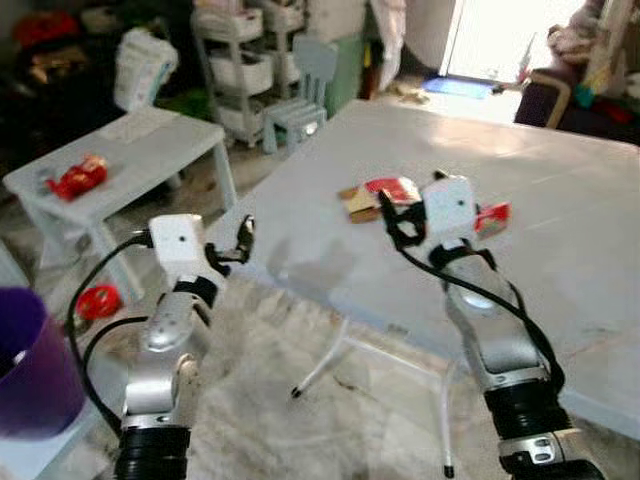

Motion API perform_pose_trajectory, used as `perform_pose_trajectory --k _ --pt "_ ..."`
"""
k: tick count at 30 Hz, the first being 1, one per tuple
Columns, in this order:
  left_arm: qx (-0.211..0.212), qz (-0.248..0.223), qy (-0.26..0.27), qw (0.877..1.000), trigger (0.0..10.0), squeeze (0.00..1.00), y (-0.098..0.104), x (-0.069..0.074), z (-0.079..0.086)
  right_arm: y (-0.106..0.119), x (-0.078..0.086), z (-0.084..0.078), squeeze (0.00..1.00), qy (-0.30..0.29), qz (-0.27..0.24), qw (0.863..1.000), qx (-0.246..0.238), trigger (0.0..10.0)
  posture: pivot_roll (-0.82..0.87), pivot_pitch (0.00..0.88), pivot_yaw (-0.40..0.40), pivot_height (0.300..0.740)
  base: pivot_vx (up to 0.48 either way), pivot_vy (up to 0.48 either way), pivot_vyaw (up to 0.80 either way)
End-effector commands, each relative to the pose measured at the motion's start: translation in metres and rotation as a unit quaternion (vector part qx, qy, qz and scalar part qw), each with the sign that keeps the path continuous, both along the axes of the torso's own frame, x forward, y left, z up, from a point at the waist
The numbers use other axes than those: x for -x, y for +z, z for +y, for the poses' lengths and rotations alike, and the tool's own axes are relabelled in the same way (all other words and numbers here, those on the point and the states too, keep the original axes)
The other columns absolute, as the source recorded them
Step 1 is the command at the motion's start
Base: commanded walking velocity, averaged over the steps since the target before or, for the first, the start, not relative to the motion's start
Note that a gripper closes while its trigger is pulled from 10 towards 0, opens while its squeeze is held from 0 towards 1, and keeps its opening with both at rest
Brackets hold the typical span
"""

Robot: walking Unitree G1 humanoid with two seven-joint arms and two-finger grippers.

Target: Picking trash to rubbish bin

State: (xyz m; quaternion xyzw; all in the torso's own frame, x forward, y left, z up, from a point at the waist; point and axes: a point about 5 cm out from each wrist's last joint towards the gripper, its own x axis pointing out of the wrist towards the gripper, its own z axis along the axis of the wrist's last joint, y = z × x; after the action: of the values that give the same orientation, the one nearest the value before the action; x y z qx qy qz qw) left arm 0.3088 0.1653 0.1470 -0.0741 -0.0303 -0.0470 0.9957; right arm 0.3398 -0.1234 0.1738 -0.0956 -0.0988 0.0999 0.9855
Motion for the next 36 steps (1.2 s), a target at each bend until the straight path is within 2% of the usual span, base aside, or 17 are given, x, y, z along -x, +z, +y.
perform_pose_trajectory --k 1,6,25,32,36 --pt "-0.006 -0.001 0.007 1.0 10.0 0.0 0.002 0.0 0.005 0.006 -0.001 0.009 0.0 0.012 -0.007 1.0 -0.002 10.0 0.0 0.0 -0.026 0.74 0.45 0.0 -0.8" --pt "-0.003 0.007 0.005 1.0 10.0 0.0 -0.001 0.001 0.003 0.006 0.0 0.008 0.0 0.014 -0.008 1.0 -0.001 10.0 0.0 0.0 -0.03 0.74 0.398 0.0 -0.62" --pt "-0.001 0.03 -0.024 0.999 10.0 0.0 -0.008 -0.001 -0.008 0.001 0.001 0.003 0.0 0.014 0.016 1.0 0.02 10.0 -0.02 0.003 -0.038 0.74 0.0 0.0 0.0" --pt "-0.012 0.029 -0.05 0.998 10.0 0.0 -0.008 -0.003 -0.016 -0.009 0.002 -0.002 0.0 0.008 0.058 0.997 0.055 10.0 -0.04 0.014 -0.045 0.74 0.0 0.0 0.0" --pt "-0.016 0.043 -0.074 0.996 10.0 0.0 -0.013 0.001 -0.023 -0.023 0.003 -0.011 0.0 -0.002 0.093 0.993 0.068 10.0 -0.03 0.031 -0.052 0.74 0.0 0.0 0.0"
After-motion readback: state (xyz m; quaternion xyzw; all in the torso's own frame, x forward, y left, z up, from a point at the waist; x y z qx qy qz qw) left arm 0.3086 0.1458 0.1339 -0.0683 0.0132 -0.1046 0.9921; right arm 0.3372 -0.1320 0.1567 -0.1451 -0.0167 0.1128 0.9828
